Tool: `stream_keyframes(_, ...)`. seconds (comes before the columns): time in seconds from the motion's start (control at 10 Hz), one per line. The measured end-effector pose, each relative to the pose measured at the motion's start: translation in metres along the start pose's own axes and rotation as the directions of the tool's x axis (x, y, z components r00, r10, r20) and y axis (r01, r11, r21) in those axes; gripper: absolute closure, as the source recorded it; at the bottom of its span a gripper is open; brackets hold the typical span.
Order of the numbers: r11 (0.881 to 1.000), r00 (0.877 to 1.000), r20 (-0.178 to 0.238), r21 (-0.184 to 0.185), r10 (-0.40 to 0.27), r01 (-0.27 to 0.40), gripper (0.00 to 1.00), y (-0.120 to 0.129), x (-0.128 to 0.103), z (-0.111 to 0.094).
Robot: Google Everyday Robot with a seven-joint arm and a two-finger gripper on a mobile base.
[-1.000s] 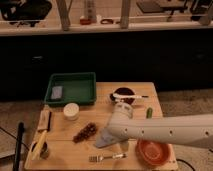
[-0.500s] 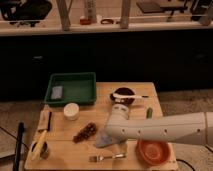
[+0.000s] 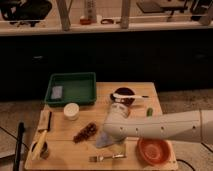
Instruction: Place towel in paper cup
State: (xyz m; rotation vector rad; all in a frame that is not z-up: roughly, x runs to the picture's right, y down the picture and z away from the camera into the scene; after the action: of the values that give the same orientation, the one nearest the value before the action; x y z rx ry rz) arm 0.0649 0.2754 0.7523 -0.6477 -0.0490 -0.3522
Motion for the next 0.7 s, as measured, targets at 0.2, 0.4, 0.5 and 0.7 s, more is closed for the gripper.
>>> stream_keyframes(0.2, 1.000, 0.999, 0.037, 0.013, -0.023, 0.022, 0.20, -0.009, -0.016, -0.003)
stream_keyframes(0.4, 0.999, 0.998, 0.060, 0.023, -0.033, 0.031, 0.20, -0.014, -0.022, -0.002)
stream_keyframes(0.5, 0.999, 0.997, 0.073, 0.029, -0.037, 0.035, 0.20, -0.017, -0.026, -0.001)
stream_keyframes(0.7, 0.999, 0.995, 0.093, 0.041, -0.025, 0.021, 0.20, -0.023, -0.031, 0.002)
